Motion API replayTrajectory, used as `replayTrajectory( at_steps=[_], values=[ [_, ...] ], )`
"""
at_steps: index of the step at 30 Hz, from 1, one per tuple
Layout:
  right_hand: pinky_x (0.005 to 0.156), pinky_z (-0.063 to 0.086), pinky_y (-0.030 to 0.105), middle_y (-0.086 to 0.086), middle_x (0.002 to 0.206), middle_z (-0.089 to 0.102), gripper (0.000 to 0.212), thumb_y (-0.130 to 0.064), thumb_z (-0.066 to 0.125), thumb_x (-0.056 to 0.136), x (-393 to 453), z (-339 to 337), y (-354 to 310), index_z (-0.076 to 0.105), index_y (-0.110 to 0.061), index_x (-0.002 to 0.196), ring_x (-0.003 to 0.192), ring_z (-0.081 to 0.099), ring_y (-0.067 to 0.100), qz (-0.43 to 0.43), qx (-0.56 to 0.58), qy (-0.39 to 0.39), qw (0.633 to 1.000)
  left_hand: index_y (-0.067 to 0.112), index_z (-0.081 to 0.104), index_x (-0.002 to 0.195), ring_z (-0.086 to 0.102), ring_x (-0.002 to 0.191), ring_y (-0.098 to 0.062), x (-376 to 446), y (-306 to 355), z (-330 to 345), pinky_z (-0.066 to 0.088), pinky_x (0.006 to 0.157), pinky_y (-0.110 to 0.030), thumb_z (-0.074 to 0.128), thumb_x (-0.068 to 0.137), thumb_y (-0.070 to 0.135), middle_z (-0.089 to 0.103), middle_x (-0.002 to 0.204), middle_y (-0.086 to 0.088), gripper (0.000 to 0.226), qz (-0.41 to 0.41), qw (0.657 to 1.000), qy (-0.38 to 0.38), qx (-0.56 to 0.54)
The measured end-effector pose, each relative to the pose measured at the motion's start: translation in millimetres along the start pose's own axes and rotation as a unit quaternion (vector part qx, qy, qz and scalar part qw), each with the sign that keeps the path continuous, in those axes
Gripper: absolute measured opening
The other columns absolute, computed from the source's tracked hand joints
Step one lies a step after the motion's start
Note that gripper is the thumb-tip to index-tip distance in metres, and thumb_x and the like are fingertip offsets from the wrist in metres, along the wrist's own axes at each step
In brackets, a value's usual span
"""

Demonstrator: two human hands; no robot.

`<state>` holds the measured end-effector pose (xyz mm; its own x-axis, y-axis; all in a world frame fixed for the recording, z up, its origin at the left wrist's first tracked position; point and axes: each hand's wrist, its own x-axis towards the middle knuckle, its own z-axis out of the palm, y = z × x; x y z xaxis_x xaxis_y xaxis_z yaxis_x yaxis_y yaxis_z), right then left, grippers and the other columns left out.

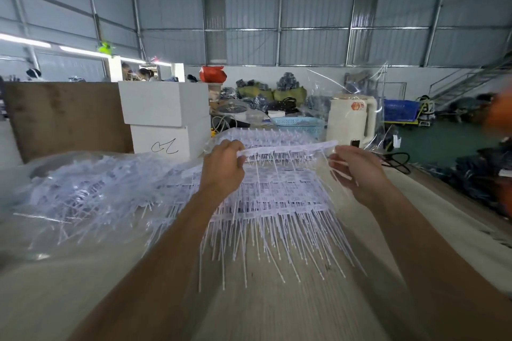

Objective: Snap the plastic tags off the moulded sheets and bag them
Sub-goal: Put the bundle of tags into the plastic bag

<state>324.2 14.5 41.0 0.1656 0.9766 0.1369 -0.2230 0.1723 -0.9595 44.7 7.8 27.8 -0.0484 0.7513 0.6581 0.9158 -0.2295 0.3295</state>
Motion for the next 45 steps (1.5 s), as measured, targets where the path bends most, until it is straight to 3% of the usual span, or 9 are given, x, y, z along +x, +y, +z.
replayTrajectory(
  at_steps=[11, 16, 18, 21, 24, 34, 37, 41, 45],
  values=[
    [0.061, 0.054, 0.027, 0.002, 0.083, 0.073, 0.019, -0.028, 0.07, 0.094, -8, -19, -58, 0.07, -0.012, 0.105, 0.066, 0.065, 0.011, -0.113, 0.051, -0.048, 0.991, 0.014, 0.065, 0.127, 0.056, 0.113, -0.024, 17, 49, -80, 0.041, 0.102, -0.037, 0.062, 0.095, 0.004, 0.063, 0.122, -0.006, 0.034, 0.147, 0.976, 0.159, -0.03],
    [0.044, 0.038, 0.021, 0.0, 0.071, 0.06, 0.009, -0.026, 0.067, 0.096, -21, 1, -68, 0.071, -0.02, 0.091, 0.05, 0.043, 0.009, -0.105, 0.047, -0.122, 0.986, 0.023, 0.068, 0.122, 0.057, 0.115, -0.021, 17, 46, -95, 0.041, 0.105, -0.054, 0.062, 0.092, 0.0, 0.062, 0.122, -0.001, 0.039, 0.095, 0.99, 0.097, -0.046],
    [0.045, 0.036, 0.02, -0.001, 0.068, 0.056, 0.022, -0.023, 0.064, 0.098, -27, 12, -66, 0.072, -0.025, 0.078, 0.051, 0.04, 0.009, -0.099, 0.04, -0.173, 0.979, 0.022, 0.07, 0.118, 0.059, 0.108, -0.013, 15, 50, -93, 0.046, 0.103, -0.05, 0.058, 0.092, -0.002, 0.064, 0.118, 0.002, 0.038, 0.07, 0.988, 0.069, -0.121],
    [0.051, 0.041, 0.022, -0.002, 0.07, 0.056, 0.009, -0.021, 0.061, 0.099, -39, 32, -61, 0.06, -0.016, 0.092, 0.054, 0.045, 0.01, -0.107, 0.016, -0.242, 0.964, 0.029, 0.068, 0.116, 0.057, 0.082, 0.009, 8, 67, -91, 0.05, 0.084, -0.032, 0.053, 0.102, 0.022, 0.067, 0.103, 0.02, 0.021, 0.076, 0.97, 0.02, -0.23],
    [0.055, 0.046, 0.024, -0.001, 0.073, 0.059, 0.007, -0.023, 0.063, 0.099, -50, 49, -59, 0.06, -0.018, 0.095, 0.058, 0.052, 0.011, -0.122, -0.006, -0.26, 0.958, 0.04, 0.066, 0.095, 0.067, 0.072, -0.007, 1, 86, -89, 0.056, 0.072, -0.036, 0.052, 0.102, 0.041, 0.07, 0.082, 0.017, 0.016, 0.106, 0.97, -0.011, -0.22],
    [0.072, 0.06, 0.031, 0.009, 0.09, 0.072, 0.011, -0.015, 0.07, 0.093, -62, 35, -94, 0.069, -0.018, 0.103, 0.078, 0.069, 0.016, -0.273, -0.142, -0.226, 0.924, 0.023, 0.069, 0.111, 0.061, 0.075, -0.015, 2, 97, -108, 0.053, 0.084, -0.041, 0.051, 0.104, 0.029, 0.072, 0.09, 0.004, 0.02, 0.188, 0.973, 0.013, -0.131],
    [0.076, 0.059, 0.031, 0.007, 0.091, 0.075, 0.008, -0.015, 0.07, 0.092, -68, 26, -108, 0.071, -0.013, 0.1, 0.082, 0.073, 0.018, -0.29, -0.252, -0.256, 0.887, 0.031, 0.067, 0.114, 0.058, 0.095, -0.016, 2, 98, -114, 0.035, 0.095, -0.042, 0.046, 0.105, 0.034, 0.069, 0.098, 0.01, 0.023, 0.205, 0.976, 0.018, -0.066],
    [0.073, 0.063, 0.033, 0.007, 0.09, 0.076, 0.011, -0.011, 0.065, 0.095, -76, 20, -118, 0.074, -0.01, 0.102, 0.083, 0.074, 0.022, -0.298, -0.306, -0.289, 0.857, 0.03, 0.055, 0.094, 0.05, 0.094, -0.02, -4, 107, -111, 0.029, 0.096, -0.046, 0.037, 0.106, 0.039, 0.056, 0.085, 0.01, 0.024, 0.208, 0.977, -0.001, -0.04],
    [0.065, 0.058, 0.024, 0.009, 0.093, 0.076, 0.017, -0.015, 0.063, 0.094, -81, 23, -117, 0.073, -0.01, 0.108, 0.079, 0.073, 0.022, -0.278, -0.242, -0.308, 0.877, 0.034, 0.042, 0.087, 0.045, 0.091, -0.016, -5, 111, -112, 0.028, 0.093, -0.043, 0.032, 0.107, 0.037, 0.045, 0.083, 0.011, 0.023, 0.205, 0.977, 0.03, -0.051]
  ],
)
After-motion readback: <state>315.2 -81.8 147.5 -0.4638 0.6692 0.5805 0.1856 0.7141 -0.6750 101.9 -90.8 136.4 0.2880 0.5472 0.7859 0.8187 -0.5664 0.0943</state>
